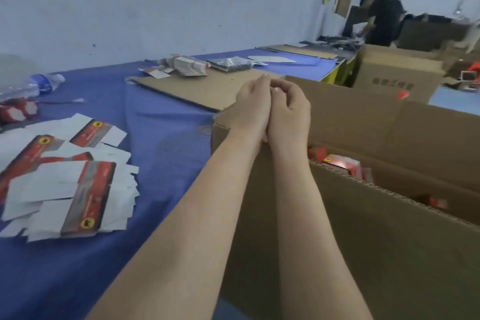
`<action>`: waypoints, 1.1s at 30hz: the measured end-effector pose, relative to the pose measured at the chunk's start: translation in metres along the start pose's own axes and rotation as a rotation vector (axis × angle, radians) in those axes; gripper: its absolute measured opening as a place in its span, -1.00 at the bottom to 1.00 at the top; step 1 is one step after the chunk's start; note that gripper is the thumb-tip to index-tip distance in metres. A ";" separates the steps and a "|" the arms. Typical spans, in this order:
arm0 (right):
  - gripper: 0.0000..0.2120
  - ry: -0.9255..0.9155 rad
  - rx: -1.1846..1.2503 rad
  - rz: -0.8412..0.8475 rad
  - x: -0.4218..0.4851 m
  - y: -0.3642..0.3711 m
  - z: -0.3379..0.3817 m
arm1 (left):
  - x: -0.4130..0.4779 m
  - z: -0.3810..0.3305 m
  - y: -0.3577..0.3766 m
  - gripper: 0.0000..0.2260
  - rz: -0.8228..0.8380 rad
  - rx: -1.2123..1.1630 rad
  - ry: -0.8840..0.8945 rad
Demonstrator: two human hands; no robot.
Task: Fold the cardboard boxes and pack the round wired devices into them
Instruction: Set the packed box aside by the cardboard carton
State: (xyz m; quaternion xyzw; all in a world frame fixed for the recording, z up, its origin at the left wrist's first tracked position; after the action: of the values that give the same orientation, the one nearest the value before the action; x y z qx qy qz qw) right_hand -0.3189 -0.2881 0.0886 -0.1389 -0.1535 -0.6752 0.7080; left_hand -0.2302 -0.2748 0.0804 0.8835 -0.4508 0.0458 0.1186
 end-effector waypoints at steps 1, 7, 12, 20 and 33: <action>-0.82 0.003 0.020 0.060 -0.007 0.022 -0.003 | 0.003 -0.002 -0.029 -0.78 -0.102 0.036 0.042; -0.72 0.168 -0.446 0.752 -0.095 0.165 -0.072 | -0.029 0.022 -0.236 -0.64 -0.656 0.752 -0.003; -0.76 0.183 -0.613 0.847 -0.148 0.220 -0.101 | -0.069 0.068 -0.319 -0.49 -0.607 1.004 -0.327; -0.46 0.111 -0.713 0.869 -0.153 0.247 -0.100 | -0.067 0.065 -0.330 -0.57 -0.577 0.978 -0.279; -0.25 0.063 -0.449 0.908 -0.137 0.252 -0.095 | -0.066 0.028 -0.327 -0.62 -0.800 0.518 0.098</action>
State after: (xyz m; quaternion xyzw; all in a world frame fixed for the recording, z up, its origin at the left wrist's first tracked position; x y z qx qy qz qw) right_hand -0.0698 -0.1892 -0.0512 -0.3201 0.0928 -0.3197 0.8870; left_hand -0.0054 -0.0447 -0.0138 0.9850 -0.0431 0.1489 -0.0762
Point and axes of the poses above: each hand's wrist, its own x-axis towards the middle knuckle, its own y-axis out of the palm, z = x × y, the point moved 7 cm from there along x, towards the middle knuckle, and after that the axes turned 2 degrees about y, right-handed, at the moved point
